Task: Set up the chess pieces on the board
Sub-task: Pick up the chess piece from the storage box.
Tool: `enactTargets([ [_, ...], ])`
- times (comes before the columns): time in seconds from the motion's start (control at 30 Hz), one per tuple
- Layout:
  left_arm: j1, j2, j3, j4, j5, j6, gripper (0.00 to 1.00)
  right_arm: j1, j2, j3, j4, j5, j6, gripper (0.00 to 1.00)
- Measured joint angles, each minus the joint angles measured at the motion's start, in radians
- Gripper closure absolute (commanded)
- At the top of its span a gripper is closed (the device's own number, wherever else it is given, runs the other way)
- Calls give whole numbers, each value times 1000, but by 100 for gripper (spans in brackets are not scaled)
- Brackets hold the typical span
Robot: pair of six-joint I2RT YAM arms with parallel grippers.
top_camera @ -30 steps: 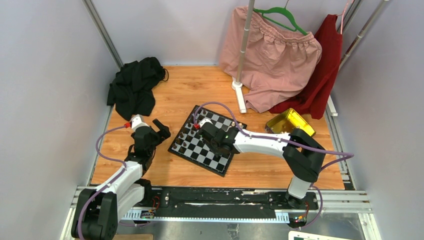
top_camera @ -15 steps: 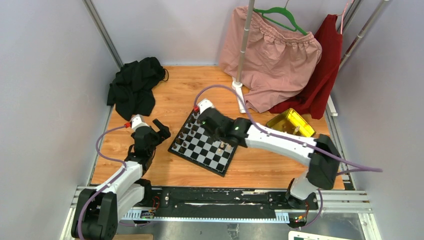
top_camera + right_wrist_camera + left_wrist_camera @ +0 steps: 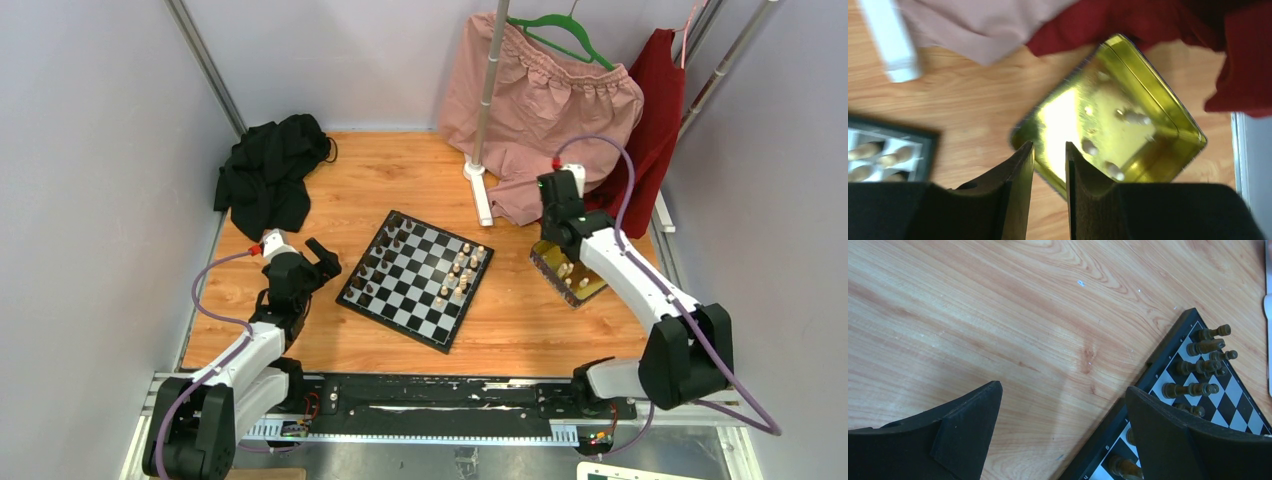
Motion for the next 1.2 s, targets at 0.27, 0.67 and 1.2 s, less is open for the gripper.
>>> enactTargets([
  [0.27, 0, 0, 0, 0, 0, 0, 0, -215, -17, -157, 6, -80, 43, 68],
  [0.67, -5, 0, 0, 0, 0, 0, 0, -332, 68, -240, 85, -199, 82, 68],
  [1.2, -5, 0, 0, 0, 0, 0, 0, -352, 114, -240, 135, -245, 99, 73],
])
